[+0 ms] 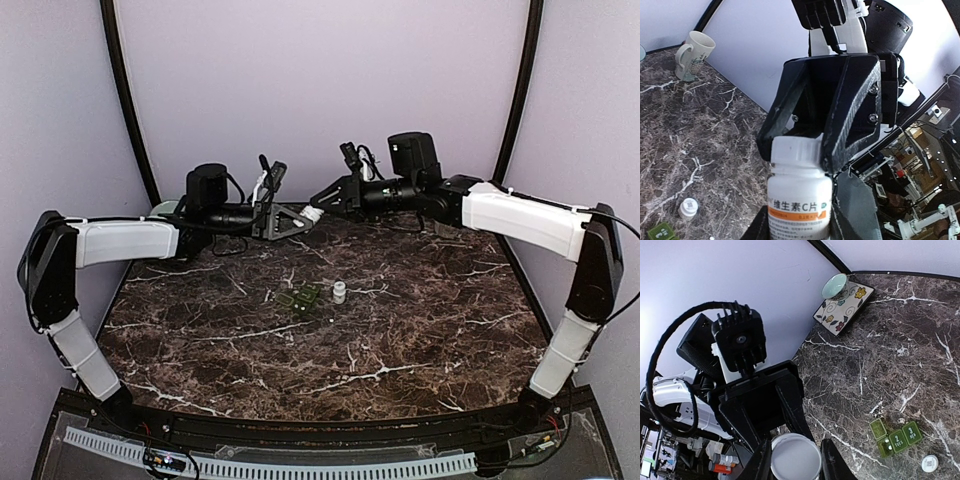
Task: Sort the pills into containers
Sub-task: Screw the lid of the pill bottle onto the pill bottle.
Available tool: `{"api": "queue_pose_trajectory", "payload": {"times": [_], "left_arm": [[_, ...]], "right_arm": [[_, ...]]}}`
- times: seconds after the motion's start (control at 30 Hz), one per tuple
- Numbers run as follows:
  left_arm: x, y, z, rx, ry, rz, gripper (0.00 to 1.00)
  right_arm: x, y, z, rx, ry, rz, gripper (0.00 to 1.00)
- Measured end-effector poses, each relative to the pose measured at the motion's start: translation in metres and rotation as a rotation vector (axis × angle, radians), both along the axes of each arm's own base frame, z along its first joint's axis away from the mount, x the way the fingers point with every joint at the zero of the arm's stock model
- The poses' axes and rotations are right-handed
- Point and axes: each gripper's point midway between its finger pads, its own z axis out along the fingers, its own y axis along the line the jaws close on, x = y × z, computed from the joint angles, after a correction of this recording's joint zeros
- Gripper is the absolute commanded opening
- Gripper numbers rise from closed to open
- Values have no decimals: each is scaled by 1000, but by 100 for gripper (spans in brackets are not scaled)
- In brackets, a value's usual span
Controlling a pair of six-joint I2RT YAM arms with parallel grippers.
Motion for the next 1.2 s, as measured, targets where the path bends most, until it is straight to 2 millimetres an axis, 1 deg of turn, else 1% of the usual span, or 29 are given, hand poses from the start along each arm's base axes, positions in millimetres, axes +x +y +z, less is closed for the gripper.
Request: {"api": "queue_pose_trajectory", "payload": {"times": [0.17, 0.3, 0.77, 0.93, 1.03, 1.13, 1.2], "left_arm": [[6, -3, -10, 63, -46, 83, 19], [12, -4, -13, 110, -93, 161, 19], [28, -7, -14, 276, -306, 388, 19], [30, -6, -12, 297, -352, 430, 19], [30, -6, -9, 298, -363, 441, 18], [30, -5, -9, 298, -364, 441, 18], [30, -5, -9, 298, -363, 441, 18]], "right_arm": [[7, -1, -9, -32, 48, -30, 0], [14, 0, -13, -49, 73, -50, 0], [29, -2, -14, -58, 97, -105, 0], [31, -2, -12, -56, 92, -113, 0], [31, -2, -10, -49, 85, -112, 11], [31, -2, -9, -47, 82, -112, 17], [31, -2, -9, -47, 83, -112, 24]]}}
